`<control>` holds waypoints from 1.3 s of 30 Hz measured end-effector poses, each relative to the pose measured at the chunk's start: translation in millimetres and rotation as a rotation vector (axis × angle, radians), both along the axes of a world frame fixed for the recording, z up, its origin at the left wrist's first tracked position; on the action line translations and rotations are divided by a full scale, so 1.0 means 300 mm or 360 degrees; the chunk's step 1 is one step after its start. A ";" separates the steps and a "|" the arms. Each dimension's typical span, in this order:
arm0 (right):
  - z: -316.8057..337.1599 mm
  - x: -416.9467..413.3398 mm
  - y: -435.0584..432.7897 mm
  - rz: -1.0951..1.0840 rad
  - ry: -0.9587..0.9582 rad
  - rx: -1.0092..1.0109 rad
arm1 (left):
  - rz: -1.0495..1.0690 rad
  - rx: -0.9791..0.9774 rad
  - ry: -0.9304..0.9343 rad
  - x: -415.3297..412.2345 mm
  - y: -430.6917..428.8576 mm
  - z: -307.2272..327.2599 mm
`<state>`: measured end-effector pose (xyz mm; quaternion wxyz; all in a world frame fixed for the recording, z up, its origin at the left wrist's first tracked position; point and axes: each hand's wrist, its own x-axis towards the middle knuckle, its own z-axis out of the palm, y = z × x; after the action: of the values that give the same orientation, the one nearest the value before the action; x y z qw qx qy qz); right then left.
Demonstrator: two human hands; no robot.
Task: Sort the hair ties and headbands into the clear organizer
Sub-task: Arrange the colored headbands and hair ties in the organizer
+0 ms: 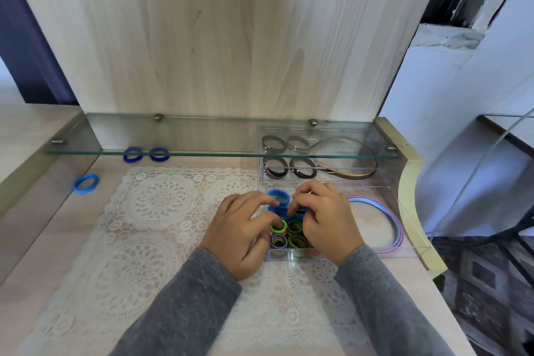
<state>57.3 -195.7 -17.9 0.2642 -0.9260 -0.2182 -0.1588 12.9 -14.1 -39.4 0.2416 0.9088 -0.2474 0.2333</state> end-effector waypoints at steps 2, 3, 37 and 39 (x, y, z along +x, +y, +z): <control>-0.009 0.001 0.002 -0.0024 -0.0026 0.0015 | 0.0003 0.0043 0.0024 -0.001 -0.002 0.001; -0.012 0.001 0.002 -0.0036 -0.0038 0.0015 | 0.0012 0.0054 0.0030 -0.001 -0.003 0.002; -0.015 -0.007 0.015 0.0131 -0.0112 0.0014 | 0.0016 -0.0038 0.0111 0.009 0.004 -0.010; -0.016 -0.007 0.015 0.0127 -0.0099 0.0004 | 0.0019 -0.0039 0.0112 0.009 0.002 -0.011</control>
<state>55.3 -191.1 -22.8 0.2646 -0.9109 -0.2626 -0.1771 15.7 -13.5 -42.8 0.2598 0.9149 -0.2304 0.2057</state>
